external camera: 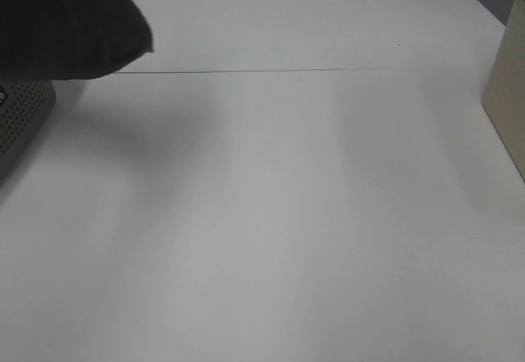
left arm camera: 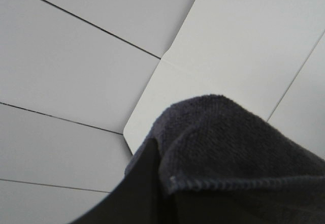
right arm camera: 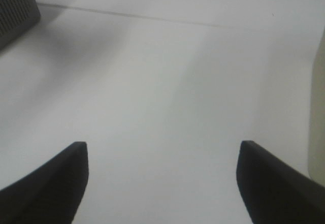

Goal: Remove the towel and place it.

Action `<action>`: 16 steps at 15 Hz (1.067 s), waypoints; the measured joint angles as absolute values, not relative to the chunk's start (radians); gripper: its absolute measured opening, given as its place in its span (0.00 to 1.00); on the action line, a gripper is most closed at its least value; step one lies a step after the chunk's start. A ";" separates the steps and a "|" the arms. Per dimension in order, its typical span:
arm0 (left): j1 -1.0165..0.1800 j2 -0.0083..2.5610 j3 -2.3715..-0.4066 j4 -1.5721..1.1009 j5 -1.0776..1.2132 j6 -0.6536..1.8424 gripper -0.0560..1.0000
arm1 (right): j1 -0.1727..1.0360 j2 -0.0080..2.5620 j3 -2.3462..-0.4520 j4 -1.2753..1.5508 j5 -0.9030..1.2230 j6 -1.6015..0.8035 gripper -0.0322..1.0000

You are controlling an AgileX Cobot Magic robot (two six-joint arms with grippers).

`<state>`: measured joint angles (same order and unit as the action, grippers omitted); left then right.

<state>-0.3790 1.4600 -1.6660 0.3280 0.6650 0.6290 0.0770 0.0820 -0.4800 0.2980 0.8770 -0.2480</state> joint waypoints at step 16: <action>-0.742 1.460 -1.666 0.312 0.760 0.528 0.06 | 0.100 1.314 -0.720 1.489 0.986 -1.531 0.84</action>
